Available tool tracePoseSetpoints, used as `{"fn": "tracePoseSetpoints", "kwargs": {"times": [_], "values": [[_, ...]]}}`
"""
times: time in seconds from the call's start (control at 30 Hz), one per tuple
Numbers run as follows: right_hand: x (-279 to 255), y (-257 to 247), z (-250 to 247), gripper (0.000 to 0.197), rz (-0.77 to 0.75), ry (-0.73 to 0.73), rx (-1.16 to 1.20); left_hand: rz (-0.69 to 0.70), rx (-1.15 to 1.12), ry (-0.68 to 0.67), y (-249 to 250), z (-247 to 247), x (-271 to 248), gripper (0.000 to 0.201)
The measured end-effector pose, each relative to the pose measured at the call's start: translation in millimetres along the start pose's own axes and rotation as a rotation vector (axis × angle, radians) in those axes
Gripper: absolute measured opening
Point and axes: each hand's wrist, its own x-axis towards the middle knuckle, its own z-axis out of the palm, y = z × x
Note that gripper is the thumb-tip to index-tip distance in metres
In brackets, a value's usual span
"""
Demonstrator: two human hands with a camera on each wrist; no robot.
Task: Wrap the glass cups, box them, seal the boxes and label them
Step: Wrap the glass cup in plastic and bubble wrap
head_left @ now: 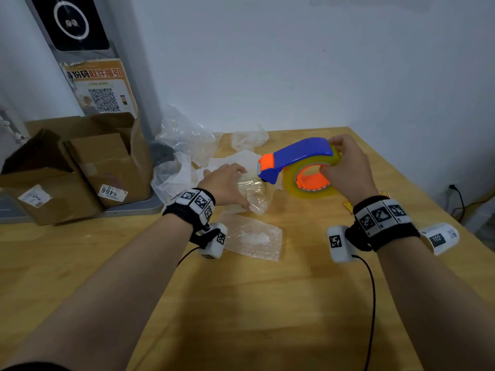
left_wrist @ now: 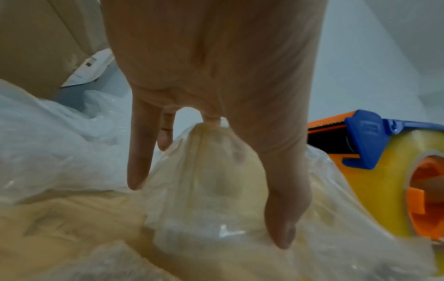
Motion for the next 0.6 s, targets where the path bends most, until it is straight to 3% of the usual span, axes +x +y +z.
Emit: {"fn": "tracePoseSetpoints", "kwargs": {"times": [0.13, 0.33, 0.5, 0.6], "values": [[11.2, -21.1, 0.1, 0.058, -0.1, -0.013, -0.104, -0.046, -0.152, 0.059, -16.2, -11.3, -10.4, 0.1], [26.1, -24.2, -15.1, 0.066, -0.094, 0.064, -0.136, -0.179, -0.516, 0.124, -46.7, -25.8, -21.4, 0.096], [22.3, -22.7, -18.5, 0.083, -0.105, 0.063, -0.016, -0.233, -0.888, 0.073, -46.3, -25.3, -19.4, 0.092], [17.7, -17.9, -15.7, 0.091, -0.127, 0.032, -0.024, -0.237, -1.116, 0.031, -37.8, -23.2, -19.3, 0.075]]}}
